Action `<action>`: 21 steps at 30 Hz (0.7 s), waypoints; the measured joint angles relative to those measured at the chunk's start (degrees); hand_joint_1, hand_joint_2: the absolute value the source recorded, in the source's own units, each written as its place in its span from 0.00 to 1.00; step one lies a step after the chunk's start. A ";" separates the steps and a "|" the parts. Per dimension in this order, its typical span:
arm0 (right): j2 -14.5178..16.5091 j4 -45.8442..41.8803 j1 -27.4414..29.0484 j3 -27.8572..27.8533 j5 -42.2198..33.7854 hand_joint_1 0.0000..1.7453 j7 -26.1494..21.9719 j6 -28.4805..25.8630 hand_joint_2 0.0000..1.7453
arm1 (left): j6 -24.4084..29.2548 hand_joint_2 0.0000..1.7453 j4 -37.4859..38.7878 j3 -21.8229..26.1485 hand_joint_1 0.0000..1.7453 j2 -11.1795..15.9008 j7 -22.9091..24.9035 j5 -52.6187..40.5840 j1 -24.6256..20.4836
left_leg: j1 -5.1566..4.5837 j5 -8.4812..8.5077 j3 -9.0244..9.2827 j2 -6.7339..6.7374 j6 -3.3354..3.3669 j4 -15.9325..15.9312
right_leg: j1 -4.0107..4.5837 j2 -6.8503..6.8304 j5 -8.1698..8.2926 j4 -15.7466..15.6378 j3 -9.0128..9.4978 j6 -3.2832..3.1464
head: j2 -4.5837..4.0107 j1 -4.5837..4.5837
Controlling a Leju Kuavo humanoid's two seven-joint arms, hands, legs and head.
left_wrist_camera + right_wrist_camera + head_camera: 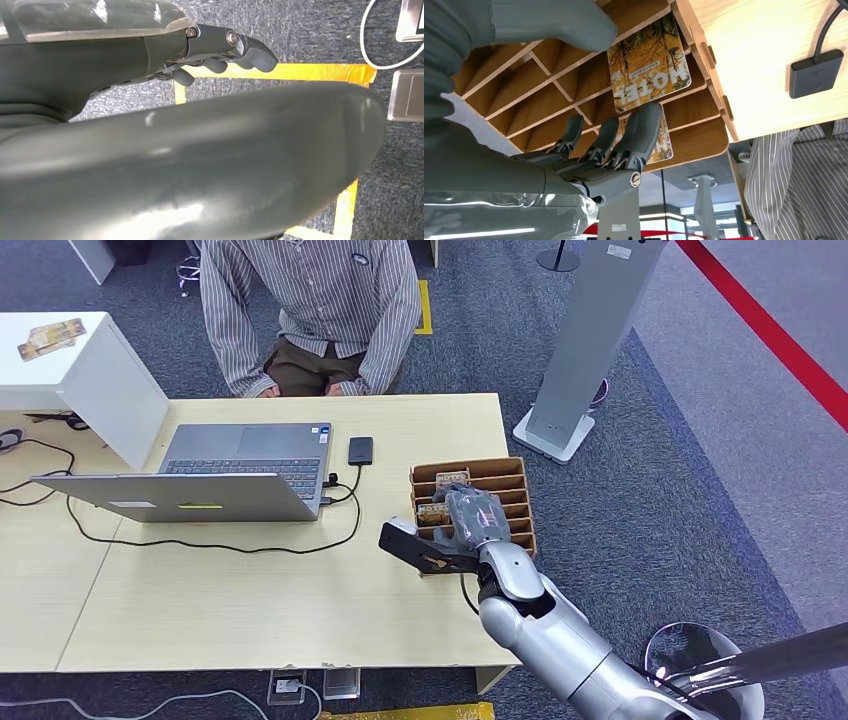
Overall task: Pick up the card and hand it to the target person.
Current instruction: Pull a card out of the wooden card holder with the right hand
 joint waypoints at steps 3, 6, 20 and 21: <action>0.00 0.31 -0.17 0.00 0.03 0.51 -0.12 0.02 1.00 | -0.01 0.00 0.00 0.00 0.00 0.00 0.00 0.00 0.00 | 0.00 0.00 0.01 0.00 0.00 0.00 | 0.00 0.00 0.00 0.00 0.01 0.00 | 0.00 0.00; 0.02 0.57 -0.35 0.01 0.04 0.57 -0.23 0.02 1.00 | -0.11 0.00 0.00 0.00 0.00 0.00 0.00 0.00 0.00 | 0.00 0.00 0.02 0.00 0.00 0.00 | 0.00 0.00 0.00 0.00 0.01 0.00 | -0.01 0.01; 0.36 1.14 -0.51 0.00 -1.02 0.81 0.03 -0.09 1.00 | -0.35 0.00 0.00 -0.37 0.00 0.02 -0.14 -0.11 0.00 | 0.00 0.00 0.01 0.00 0.00 0.00 | 0.00 0.00 0.00 0.00 0.01 0.00 | 0.00 0.00; 0.37 1.15 -0.53 0.00 -1.06 0.82 0.01 -0.09 1.00 | -0.35 0.00 0.00 -0.38 0.00 0.02 -0.16 -0.11 0.00 | 0.00 0.00 0.01 0.00 0.00 0.00 | 0.00 0.00 0.00 0.00 0.01 0.00 | 0.00 0.01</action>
